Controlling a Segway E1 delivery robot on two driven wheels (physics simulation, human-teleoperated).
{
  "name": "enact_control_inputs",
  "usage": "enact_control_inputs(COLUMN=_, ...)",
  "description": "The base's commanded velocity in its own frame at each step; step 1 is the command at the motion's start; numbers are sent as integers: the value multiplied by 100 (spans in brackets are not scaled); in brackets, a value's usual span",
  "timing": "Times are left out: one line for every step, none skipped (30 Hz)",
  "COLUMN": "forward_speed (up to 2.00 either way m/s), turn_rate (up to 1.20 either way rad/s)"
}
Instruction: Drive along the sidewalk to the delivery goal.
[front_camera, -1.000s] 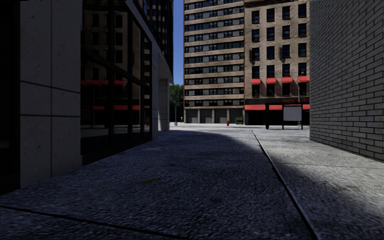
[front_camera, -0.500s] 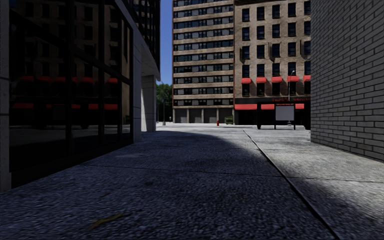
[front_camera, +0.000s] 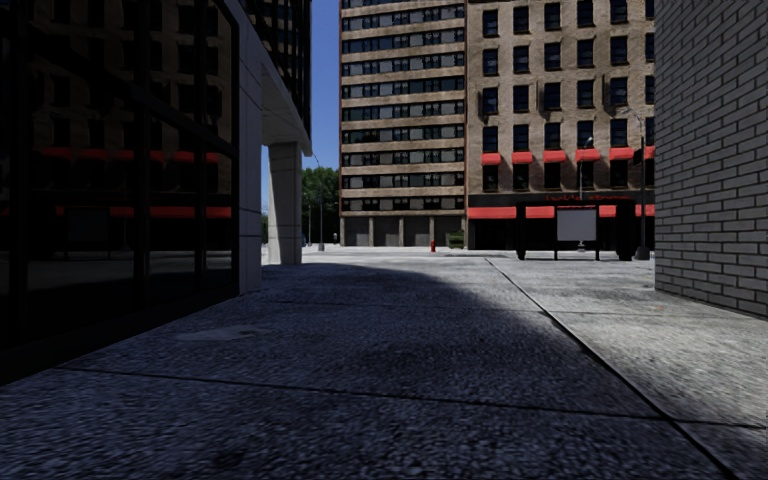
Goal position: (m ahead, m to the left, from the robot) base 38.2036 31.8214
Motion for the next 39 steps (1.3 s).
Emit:
enact_control_inputs(forward_speed=200, turn_rate=-17)
enact_control_inputs(forward_speed=200, turn_rate=-17)
enact_control_inputs(forward_speed=200, turn_rate=-17)
enact_control_inputs(forward_speed=200, turn_rate=-17)
enact_control_inputs(forward_speed=200, turn_rate=-17)
enact_control_inputs(forward_speed=200, turn_rate=-17)
enact_control_inputs(forward_speed=200, turn_rate=-17)
enact_control_inputs(forward_speed=200, turn_rate=-17)
enact_control_inputs(forward_speed=200, turn_rate=-17)
enact_control_inputs(forward_speed=200, turn_rate=-17)
enact_control_inputs(forward_speed=200, turn_rate=-17)
enact_control_inputs(forward_speed=200, turn_rate=-17)
enact_control_inputs(forward_speed=200, turn_rate=-17)
enact_control_inputs(forward_speed=200, turn_rate=-17)
enact_control_inputs(forward_speed=200, turn_rate=-17)
enact_control_inputs(forward_speed=200, turn_rate=-17)
enact_control_inputs(forward_speed=200, turn_rate=-17)
enact_control_inputs(forward_speed=200, turn_rate=-17)
enact_control_inputs(forward_speed=200, turn_rate=-17)
enact_control_inputs(forward_speed=200, turn_rate=-17)
enact_control_inputs(forward_speed=200, turn_rate=-17)
enact_control_inputs(forward_speed=200, turn_rate=-17)
enact_control_inputs(forward_speed=200, turn_rate=-17)
enact_control_inputs(forward_speed=200, turn_rate=-17)
enact_control_inputs(forward_speed=200, turn_rate=-17)
enact_control_inputs(forward_speed=200, turn_rate=-17)
enact_control_inputs(forward_speed=200, turn_rate=-17)
enact_control_inputs(forward_speed=200, turn_rate=-17)
enact_control_inputs(forward_speed=200, turn_rate=-17)
enact_control_inputs(forward_speed=200, turn_rate=-17)
enact_control_inputs(forward_speed=200, turn_rate=-17)
enact_control_inputs(forward_speed=200, turn_rate=-17)
enact_control_inputs(forward_speed=200, turn_rate=-17)
enact_control_inputs(forward_speed=200, turn_rate=-17)
enact_control_inputs(forward_speed=200, turn_rate=-12)
enact_control_inputs(forward_speed=200, turn_rate=-4)
enact_control_inputs(forward_speed=200, turn_rate=0)
enact_control_inputs(forward_speed=200, turn_rate=0)
enact_control_inputs(forward_speed=200, turn_rate=0)
